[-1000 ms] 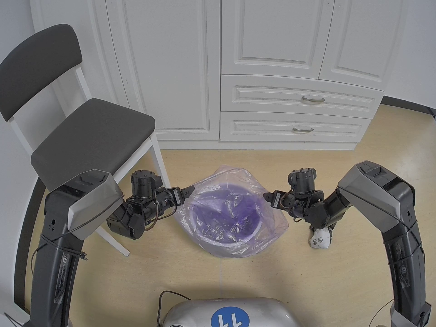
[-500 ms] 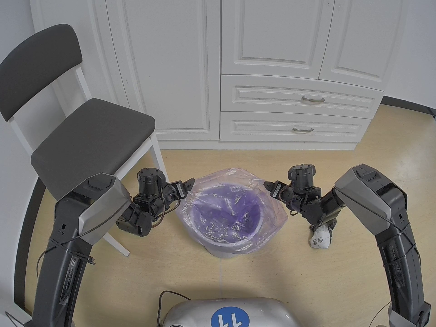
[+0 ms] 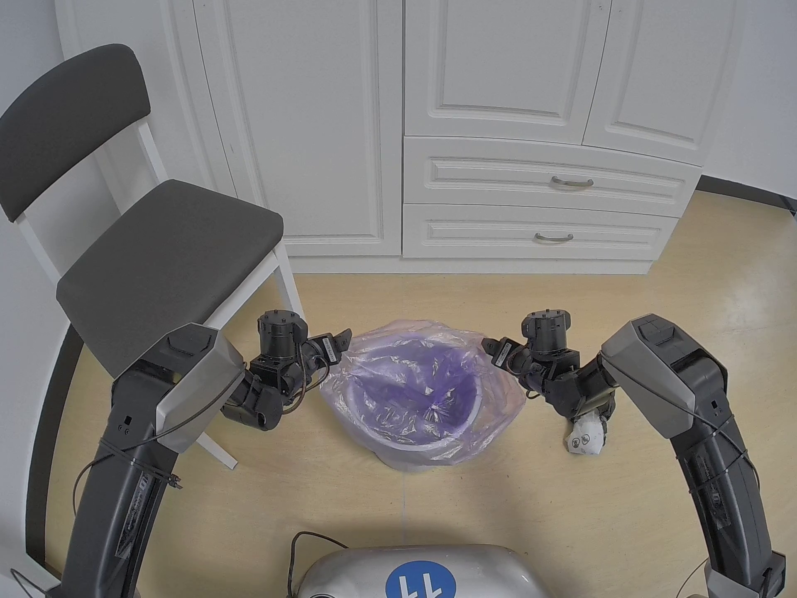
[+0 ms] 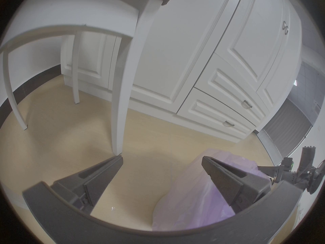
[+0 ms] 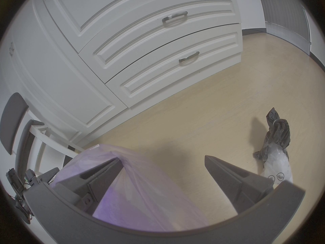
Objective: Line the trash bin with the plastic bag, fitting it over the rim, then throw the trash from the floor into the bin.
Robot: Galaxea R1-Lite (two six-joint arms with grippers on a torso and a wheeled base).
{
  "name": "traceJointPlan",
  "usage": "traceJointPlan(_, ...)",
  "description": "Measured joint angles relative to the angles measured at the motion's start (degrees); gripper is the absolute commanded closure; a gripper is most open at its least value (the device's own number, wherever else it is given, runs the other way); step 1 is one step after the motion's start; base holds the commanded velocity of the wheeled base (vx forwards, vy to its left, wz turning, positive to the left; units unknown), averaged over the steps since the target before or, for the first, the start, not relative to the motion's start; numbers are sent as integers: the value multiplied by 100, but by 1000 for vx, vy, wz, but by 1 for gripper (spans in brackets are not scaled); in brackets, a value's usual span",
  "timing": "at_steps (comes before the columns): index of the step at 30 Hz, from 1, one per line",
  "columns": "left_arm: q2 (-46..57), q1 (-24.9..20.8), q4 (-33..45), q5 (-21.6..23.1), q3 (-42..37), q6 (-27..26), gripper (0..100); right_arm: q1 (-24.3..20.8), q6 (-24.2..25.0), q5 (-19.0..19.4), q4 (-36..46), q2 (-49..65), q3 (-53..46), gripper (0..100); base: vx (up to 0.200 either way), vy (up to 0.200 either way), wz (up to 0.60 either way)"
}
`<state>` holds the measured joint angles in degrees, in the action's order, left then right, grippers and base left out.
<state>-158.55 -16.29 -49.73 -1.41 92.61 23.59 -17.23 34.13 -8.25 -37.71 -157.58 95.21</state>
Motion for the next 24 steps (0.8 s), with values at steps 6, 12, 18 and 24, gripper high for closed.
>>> traceJointPlan(6, -46, 41, 388, -41, 74, -2, 0, 0, -1, -63, 213, -191, 236, 0, 0, 0, 0)
traceJointPlan(12, -143, 88, 755, -283, 367, -20, 0, 2, -4, -96, 254, -301, 338, 0, 0, 0, 0)
traceJointPlan(18, -247, 99, 1198, -503, 656, -50, 0, 11, -4, -100, 251, -343, 361, 0, 0, 0, 0)
traceJointPlan(24, -357, 102, 1680, -819, 1008, -72, 0, 11, -1, -167, 251, -413, 479, 0, 0, 0, 0)
